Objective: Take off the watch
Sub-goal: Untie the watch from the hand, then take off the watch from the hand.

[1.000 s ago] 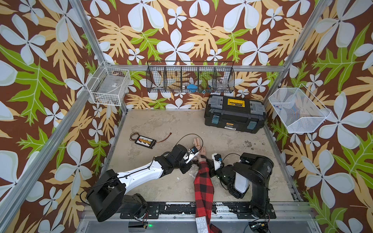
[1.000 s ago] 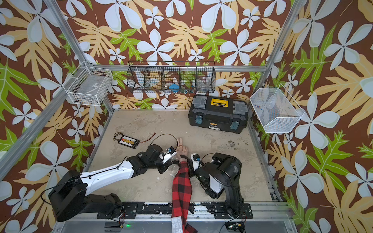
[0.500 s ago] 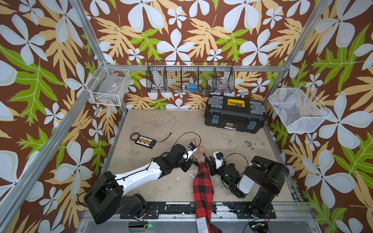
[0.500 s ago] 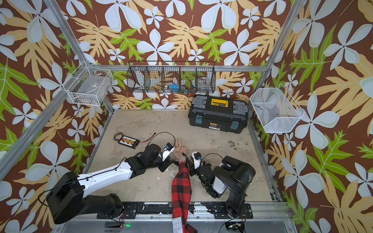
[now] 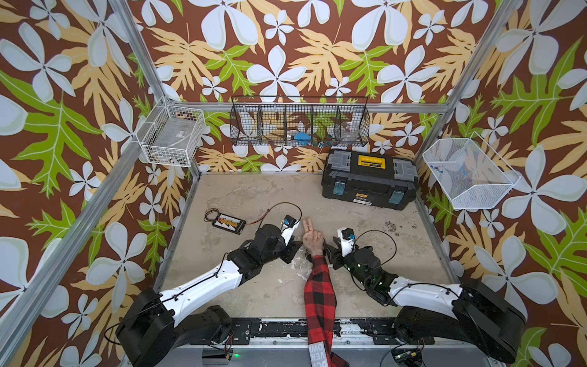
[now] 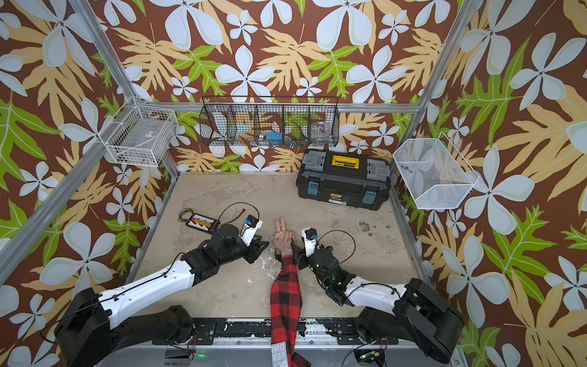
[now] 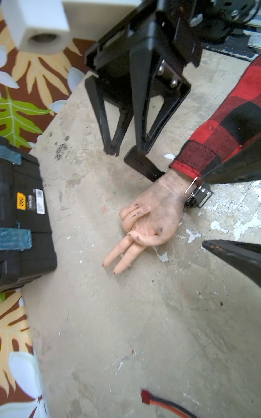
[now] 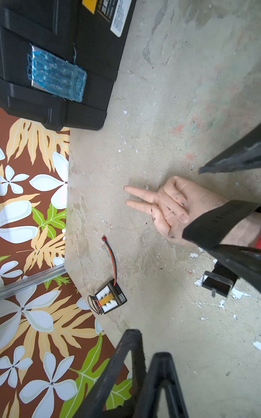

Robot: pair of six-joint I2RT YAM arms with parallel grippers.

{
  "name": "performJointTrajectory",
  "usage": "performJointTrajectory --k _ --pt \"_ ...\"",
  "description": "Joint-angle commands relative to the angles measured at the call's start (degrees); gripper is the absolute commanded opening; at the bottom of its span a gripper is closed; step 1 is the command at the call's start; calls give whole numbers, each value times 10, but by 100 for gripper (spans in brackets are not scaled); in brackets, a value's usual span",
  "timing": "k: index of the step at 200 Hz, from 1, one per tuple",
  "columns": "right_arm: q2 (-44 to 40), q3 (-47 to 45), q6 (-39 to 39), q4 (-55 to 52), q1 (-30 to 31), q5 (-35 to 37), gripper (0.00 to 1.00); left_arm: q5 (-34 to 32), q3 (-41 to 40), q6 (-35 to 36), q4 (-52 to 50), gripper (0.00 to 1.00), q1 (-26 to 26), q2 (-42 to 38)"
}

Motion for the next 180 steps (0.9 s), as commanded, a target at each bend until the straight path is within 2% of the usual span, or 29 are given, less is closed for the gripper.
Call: performJointTrajectory --k 1,23,64,81,101,121,180 --pt "-39 34 52 -186 2 0 52 25 -6 -28 0 43 31 -12" --pt "-63 77 93 -299 14 -7 52 55 -14 -65 9 44 59 -12" --pt "-81 143 193 -462 50 -22 51 76 0 -171 0 44 61 20" --pt "-69 167 221 -516 62 -33 56 83 -1 -200 0 44 61 28" --pt "-44 197 233 -563 84 -31 69 65 -9 -214 -1 44 61 27" --pt "-17 220 237 -591 116 -11 80 51 -16 -209 -8 44 61 21" --pt "136 306 201 -591 113 -11 87 19 -16 -225 -34 45 61 7"
